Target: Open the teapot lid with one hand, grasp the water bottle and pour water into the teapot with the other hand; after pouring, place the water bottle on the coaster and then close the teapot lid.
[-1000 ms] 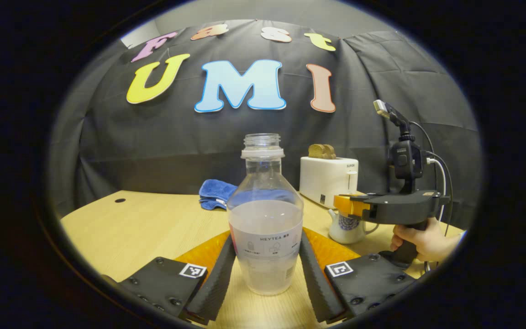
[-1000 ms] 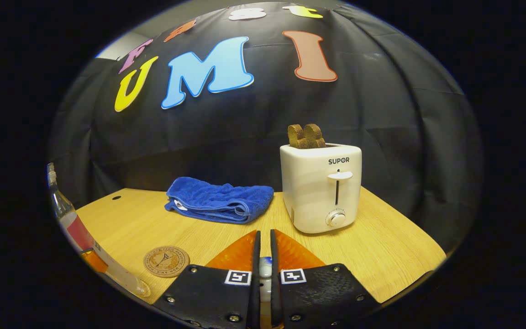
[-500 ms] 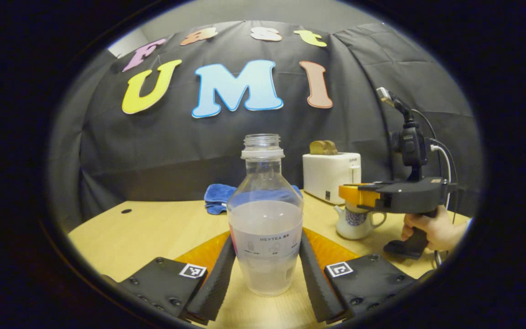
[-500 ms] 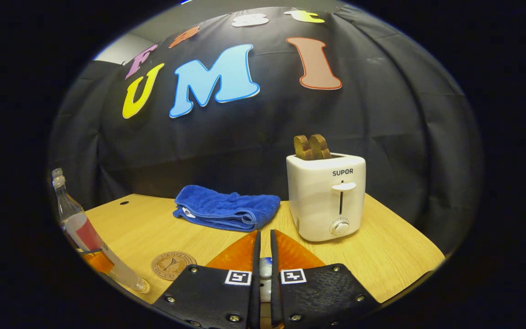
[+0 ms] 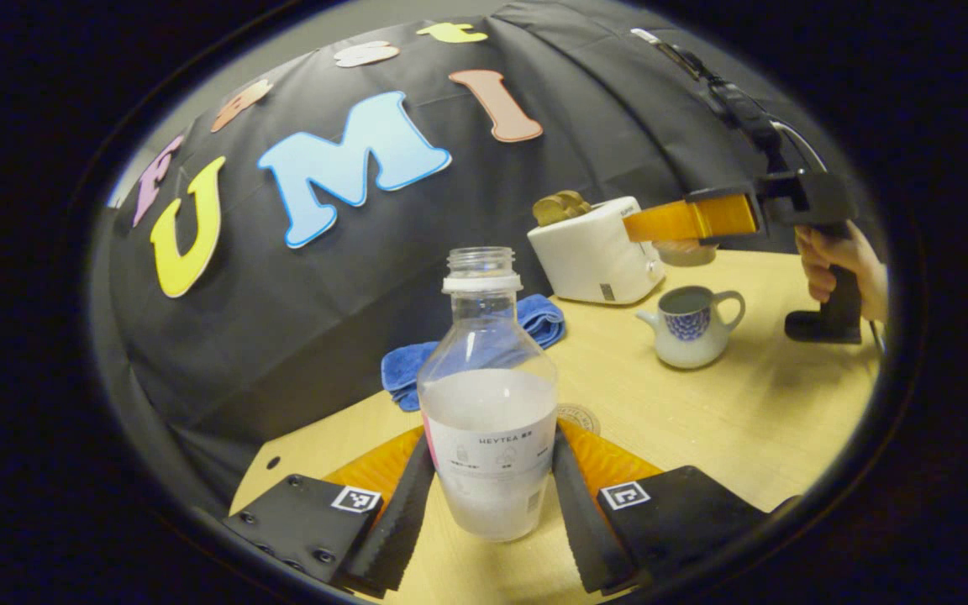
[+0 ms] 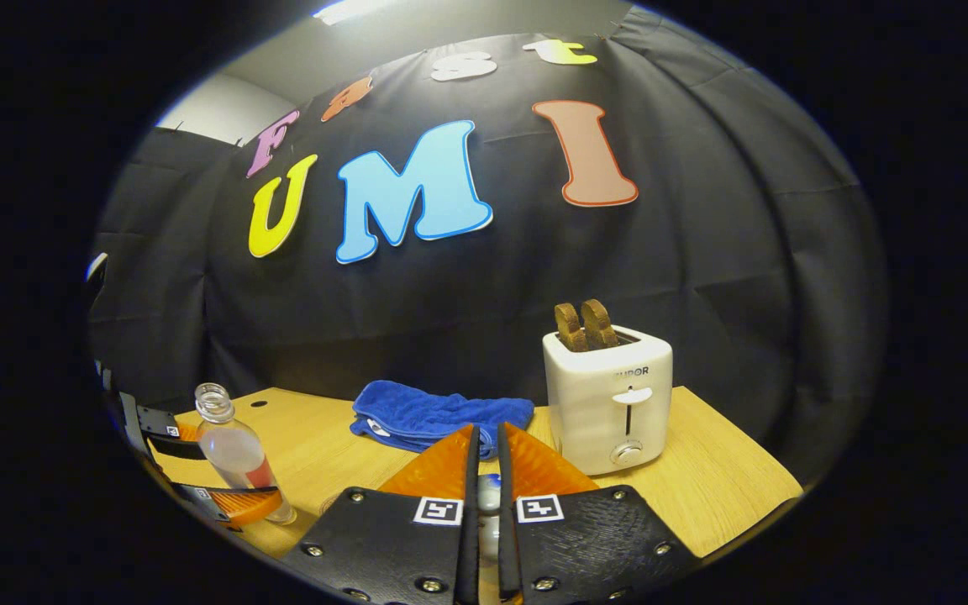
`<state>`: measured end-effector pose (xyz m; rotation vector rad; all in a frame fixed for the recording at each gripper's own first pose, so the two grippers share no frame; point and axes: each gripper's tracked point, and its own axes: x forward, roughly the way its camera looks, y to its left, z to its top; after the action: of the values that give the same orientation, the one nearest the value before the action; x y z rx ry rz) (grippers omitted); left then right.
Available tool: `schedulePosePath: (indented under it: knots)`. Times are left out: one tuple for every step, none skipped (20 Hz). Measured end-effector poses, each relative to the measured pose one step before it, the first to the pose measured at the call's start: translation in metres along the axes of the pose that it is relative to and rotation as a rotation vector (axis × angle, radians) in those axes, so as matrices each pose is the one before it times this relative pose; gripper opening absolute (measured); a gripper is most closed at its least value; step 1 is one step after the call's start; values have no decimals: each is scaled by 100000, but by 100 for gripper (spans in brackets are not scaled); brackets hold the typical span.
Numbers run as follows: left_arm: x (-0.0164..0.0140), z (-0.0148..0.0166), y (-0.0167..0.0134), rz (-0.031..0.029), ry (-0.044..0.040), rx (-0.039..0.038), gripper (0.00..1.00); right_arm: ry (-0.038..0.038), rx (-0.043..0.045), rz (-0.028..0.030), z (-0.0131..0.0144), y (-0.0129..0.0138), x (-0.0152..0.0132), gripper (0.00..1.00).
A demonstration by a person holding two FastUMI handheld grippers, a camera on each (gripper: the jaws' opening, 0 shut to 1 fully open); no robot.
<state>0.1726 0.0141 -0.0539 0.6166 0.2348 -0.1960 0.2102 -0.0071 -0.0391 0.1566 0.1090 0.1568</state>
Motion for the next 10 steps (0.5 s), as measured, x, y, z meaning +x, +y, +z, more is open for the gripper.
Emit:
schedulePosePath:
  knots:
    - [422, -98, -60, -670, 2215, 4289, 86, 76, 899, 144, 242, -485, -434, 9]
    - [290, -30, 7, -243, 1830, 4585, 85, 92, 760, 80, 172, -450, -380, 9]
    - [529, 337, -165, -839, 767, 3716, 85, -66, 392, -378, 150, -584, -330, 9]
    - [344, 366, -372, -1139, 1018, 3258, 86, 241, 181, -690, 122, -663, -306, 9]
    - [358, 149, -522, -1223, 1068, 2804, 86, 491, 417, -138, 120, -501, -270, 9]
    - [391, 491, -560, -1354, 825, 2927, 86, 581, 432, -113, 42, -418, -220, 9]
    - [377, 523, -385, -933, 752, 3072, 86, 554, 207, -450, 45, -525, -214, 9]
    - [286, 624, -707, -1762, 922, 3314, 86, 197, 199, -636, -13, -589, -222, 9]
    - [403, 433, -706, -1967, 867, 3624, 86, 396, 79, -389, -8, -507, -137, 9]
    - [500, 483, -700, -1645, 1145, 3516, 86, 1102, -158, -209, -199, -400, -157, 9]
